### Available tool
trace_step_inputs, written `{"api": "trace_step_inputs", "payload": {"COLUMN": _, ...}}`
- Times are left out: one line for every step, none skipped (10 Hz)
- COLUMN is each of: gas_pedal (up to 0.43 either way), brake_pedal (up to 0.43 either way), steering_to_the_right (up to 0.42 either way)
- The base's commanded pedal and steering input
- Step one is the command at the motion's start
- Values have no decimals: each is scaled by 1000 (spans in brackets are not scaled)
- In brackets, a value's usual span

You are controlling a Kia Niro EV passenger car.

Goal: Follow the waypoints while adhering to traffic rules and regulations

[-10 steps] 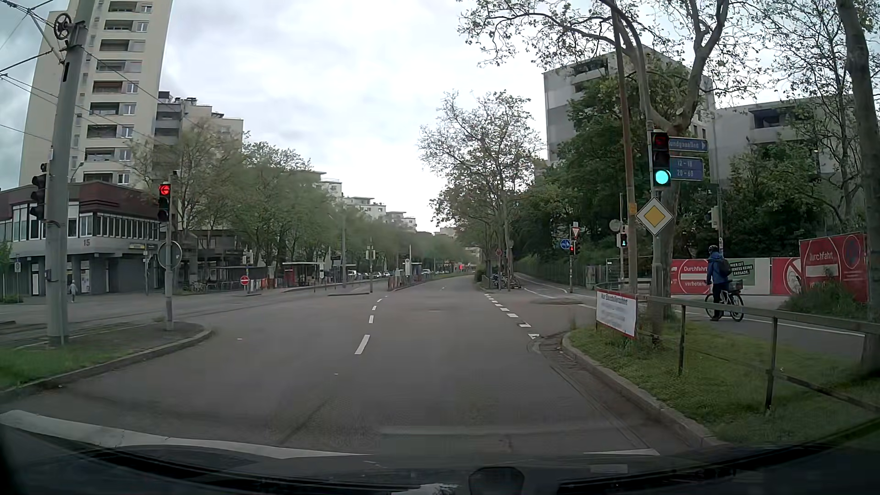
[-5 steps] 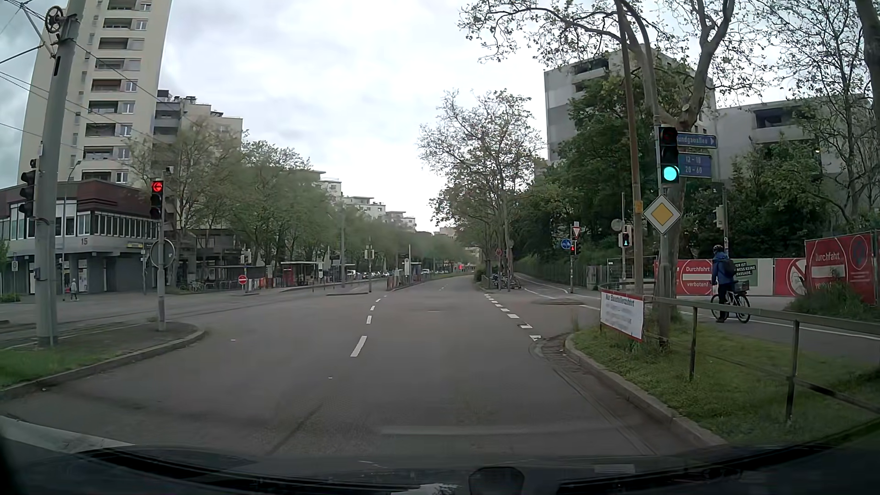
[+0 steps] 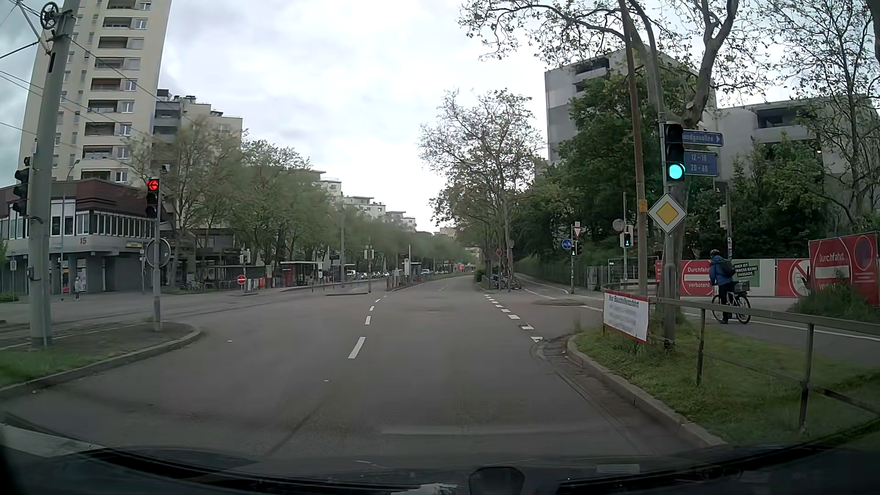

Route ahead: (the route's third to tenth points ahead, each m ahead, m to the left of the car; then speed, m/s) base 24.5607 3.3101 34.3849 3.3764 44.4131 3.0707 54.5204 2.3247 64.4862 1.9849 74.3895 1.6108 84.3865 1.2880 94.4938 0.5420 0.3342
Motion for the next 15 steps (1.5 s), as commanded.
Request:
{"api": "trace_step_inputs", "payload": {"gas_pedal": 0, "brake_pedal": 0, "steering_to_the_right": 5}}
{"api": "trace_step_inputs", "payload": {"gas_pedal": 47, "brake_pedal": 0, "steering_to_the_right": 5}}
{"api": "trace_step_inputs", "payload": {"gas_pedal": 169, "brake_pedal": 0, "steering_to_the_right": 5}}
{"api": "trace_step_inputs", "payload": {"gas_pedal": 189, "brake_pedal": 0, "steering_to_the_right": 5}}
{"api": "trace_step_inputs", "payload": {"gas_pedal": 197, "brake_pedal": 0, "steering_to_the_right": 5}}
{"api": "trace_step_inputs", "payload": {"gas_pedal": 209, "brake_pedal": 0, "steering_to_the_right": 5}}
{"api": "trace_step_inputs", "payload": {"gas_pedal": 228, "brake_pedal": 0, "steering_to_the_right": 5}}
{"api": "trace_step_inputs", "payload": {"gas_pedal": 248, "brake_pedal": 0, "steering_to_the_right": 4}}
{"api": "trace_step_inputs", "payload": {"gas_pedal": 268, "brake_pedal": 0, "steering_to_the_right": 4}}
{"api": "trace_step_inputs", "payload": {"gas_pedal": 280, "brake_pedal": 0, "steering_to_the_right": 3}}
{"api": "trace_step_inputs", "payload": {"gas_pedal": 287, "brake_pedal": 0, "steering_to_the_right": 3}}
{"api": "trace_step_inputs", "payload": {"gas_pedal": 287, "brake_pedal": 0, "steering_to_the_right": 3}}
{"api": "trace_step_inputs", "payload": {"gas_pedal": 287, "brake_pedal": 0, "steering_to_the_right": 2}}
{"api": "trace_step_inputs", "payload": {"gas_pedal": 287, "brake_pedal": 0, "steering_to_the_right": 3}}
{"api": "trace_step_inputs", "payload": {"gas_pedal": 287, "brake_pedal": 0, "steering_to_the_right": 3}}
